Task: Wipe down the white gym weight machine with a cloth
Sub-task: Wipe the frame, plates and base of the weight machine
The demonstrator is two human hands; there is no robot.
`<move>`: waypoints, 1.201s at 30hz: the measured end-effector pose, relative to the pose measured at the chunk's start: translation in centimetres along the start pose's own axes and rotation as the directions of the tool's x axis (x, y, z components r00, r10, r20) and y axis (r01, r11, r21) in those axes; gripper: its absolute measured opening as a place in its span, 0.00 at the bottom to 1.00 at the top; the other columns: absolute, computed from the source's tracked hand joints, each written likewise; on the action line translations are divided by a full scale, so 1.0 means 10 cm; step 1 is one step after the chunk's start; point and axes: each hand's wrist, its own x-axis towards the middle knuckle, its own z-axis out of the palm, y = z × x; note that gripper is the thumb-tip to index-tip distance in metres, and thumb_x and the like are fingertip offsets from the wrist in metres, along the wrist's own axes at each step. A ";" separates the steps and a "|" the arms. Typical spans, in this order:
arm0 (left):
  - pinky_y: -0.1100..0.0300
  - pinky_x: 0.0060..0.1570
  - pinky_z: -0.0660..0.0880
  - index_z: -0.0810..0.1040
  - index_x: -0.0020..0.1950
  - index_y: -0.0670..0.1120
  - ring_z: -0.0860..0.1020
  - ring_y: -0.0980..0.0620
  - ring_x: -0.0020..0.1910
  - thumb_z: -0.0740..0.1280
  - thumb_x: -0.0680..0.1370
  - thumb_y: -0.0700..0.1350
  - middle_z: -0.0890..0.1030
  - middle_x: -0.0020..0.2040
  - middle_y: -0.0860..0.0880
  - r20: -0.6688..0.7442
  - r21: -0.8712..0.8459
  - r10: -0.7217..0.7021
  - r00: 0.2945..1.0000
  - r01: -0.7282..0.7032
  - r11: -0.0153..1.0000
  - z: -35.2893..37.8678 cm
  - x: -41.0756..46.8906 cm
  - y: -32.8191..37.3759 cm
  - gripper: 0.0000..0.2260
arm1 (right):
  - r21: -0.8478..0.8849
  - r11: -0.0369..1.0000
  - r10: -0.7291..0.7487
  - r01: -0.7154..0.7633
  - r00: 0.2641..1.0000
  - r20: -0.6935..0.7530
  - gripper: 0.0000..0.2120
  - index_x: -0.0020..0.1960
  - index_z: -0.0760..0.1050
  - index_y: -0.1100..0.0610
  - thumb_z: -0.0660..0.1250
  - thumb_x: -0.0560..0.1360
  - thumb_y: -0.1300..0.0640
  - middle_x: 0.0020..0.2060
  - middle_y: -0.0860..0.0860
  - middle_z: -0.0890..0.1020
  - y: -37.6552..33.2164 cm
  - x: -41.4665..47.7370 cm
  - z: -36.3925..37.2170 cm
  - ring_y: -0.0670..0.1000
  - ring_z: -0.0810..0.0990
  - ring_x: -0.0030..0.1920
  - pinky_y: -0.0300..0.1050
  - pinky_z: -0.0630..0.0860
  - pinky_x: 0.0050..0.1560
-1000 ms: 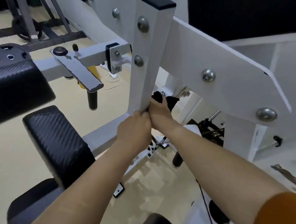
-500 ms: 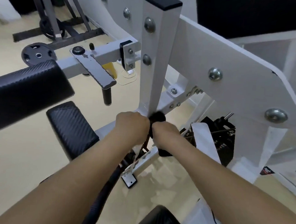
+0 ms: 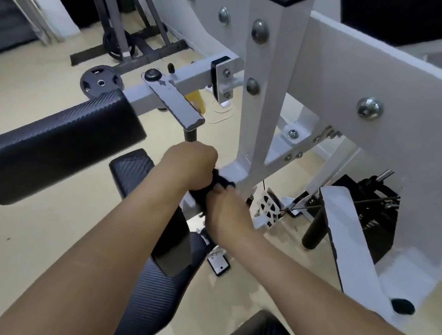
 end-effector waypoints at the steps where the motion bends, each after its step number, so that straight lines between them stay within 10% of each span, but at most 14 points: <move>1: 0.54 0.36 0.70 0.73 0.49 0.43 0.73 0.43 0.39 0.62 0.76 0.42 0.70 0.36 0.47 0.007 0.042 -0.006 1.000 0.006 0.999 0.00 -0.01 0.00 0.04 | 0.039 0.998 -0.039 0.039 0.999 0.010 0.12 0.56 0.75 0.59 0.61 0.74 0.66 0.56 0.55 0.76 -0.01 -0.05 0.02 0.59 0.74 0.54 0.48 0.68 0.38; 8: 0.51 0.46 0.76 0.76 0.61 0.44 0.77 0.44 0.50 0.61 0.76 0.38 0.79 0.54 0.44 0.072 -0.065 0.074 0.995 -0.069 0.995 -0.07 -0.05 0.09 0.14 | 0.053 0.951 0.309 -0.306 0.949 -0.067 0.13 0.58 0.75 0.59 0.59 0.76 0.67 0.60 0.55 0.76 0.31 0.06 -0.24 0.61 0.78 0.53 0.49 0.68 0.40; 12: 0.53 0.44 0.73 0.77 0.58 0.48 0.77 0.43 0.49 0.61 0.75 0.38 0.78 0.54 0.46 -0.081 -0.032 -0.009 0.997 0.007 0.999 -0.06 -0.11 0.10 0.14 | 0.225 0.965 -0.159 0.136 0.983 0.091 0.20 0.64 0.73 0.57 0.64 0.73 0.67 0.65 0.53 0.74 -0.25 -0.11 0.00 0.59 0.78 0.56 0.47 0.73 0.45; 16: 0.54 0.52 0.74 0.76 0.63 0.53 0.77 0.46 0.55 0.61 0.77 0.44 0.79 0.58 0.48 0.101 -0.139 0.081 0.992 -0.066 0.988 -0.08 -0.12 0.12 0.15 | 0.384 0.919 -0.095 0.089 0.995 -0.002 0.16 0.58 0.78 0.54 0.64 0.72 0.65 0.52 0.55 0.82 0.24 -0.05 -0.10 0.61 0.80 0.50 0.49 0.75 0.42; 18: 0.53 0.51 0.74 0.75 0.64 0.53 0.76 0.46 0.54 0.60 0.77 0.43 0.80 0.55 0.49 0.095 -0.178 0.133 0.987 -0.114 0.977 -0.09 -0.11 0.14 0.16 | 0.718 0.683 0.280 -0.135 0.956 -0.087 0.22 0.57 0.81 0.49 0.62 0.71 0.68 0.54 0.51 0.83 0.48 -0.13 -0.14 0.54 0.81 0.51 0.44 0.78 0.49; 20: 0.52 0.49 0.75 0.74 0.64 0.50 0.77 0.47 0.52 0.61 0.77 0.44 0.79 0.52 0.48 0.085 -0.143 0.168 0.982 -0.155 0.978 -0.09 -0.13 0.14 0.16 | 0.955 0.230 0.597 -0.189 0.802 0.015 0.23 0.47 0.84 0.44 0.61 0.69 0.70 0.45 0.47 0.85 0.52 -0.18 -0.20 0.46 0.82 0.43 0.33 0.78 0.40; 26: 0.50 0.52 0.75 0.71 0.66 0.51 0.77 0.47 0.52 0.63 0.79 0.50 0.79 0.53 0.49 0.019 -0.152 0.293 0.956 -0.287 0.946 -0.02 -0.18 0.19 0.16 | 0.757 -0.651 0.543 0.055 0.731 0.414 0.11 0.41 0.77 0.66 0.55 0.70 0.69 0.37 0.60 0.81 0.28 -0.19 -0.46 0.58 0.80 0.34 0.48 0.79 0.34; 31: 0.53 0.44 0.74 0.73 0.56 0.45 0.76 0.45 0.44 0.62 0.78 0.47 0.81 0.49 0.46 -0.092 -0.297 0.317 0.944 -0.330 0.896 -0.11 -0.06 0.29 0.09 | 0.787 -0.617 0.550 0.007 0.718 0.426 0.12 0.55 0.76 0.56 0.59 0.78 0.52 0.40 0.55 0.81 0.38 0.14 -0.66 0.53 0.80 0.28 0.45 0.75 0.32; 36: 0.54 0.42 0.73 0.77 0.50 0.42 0.77 0.44 0.44 0.59 0.78 0.43 0.79 0.45 0.45 0.163 -0.085 0.445 0.881 -0.437 0.896 -0.10 0.04 0.45 0.09 | 0.804 -0.594 0.681 0.015 0.542 0.493 0.17 0.65 0.70 0.55 0.58 0.76 0.55 0.51 0.55 0.82 0.48 0.43 -0.17 0.56 0.81 0.41 0.39 0.74 0.28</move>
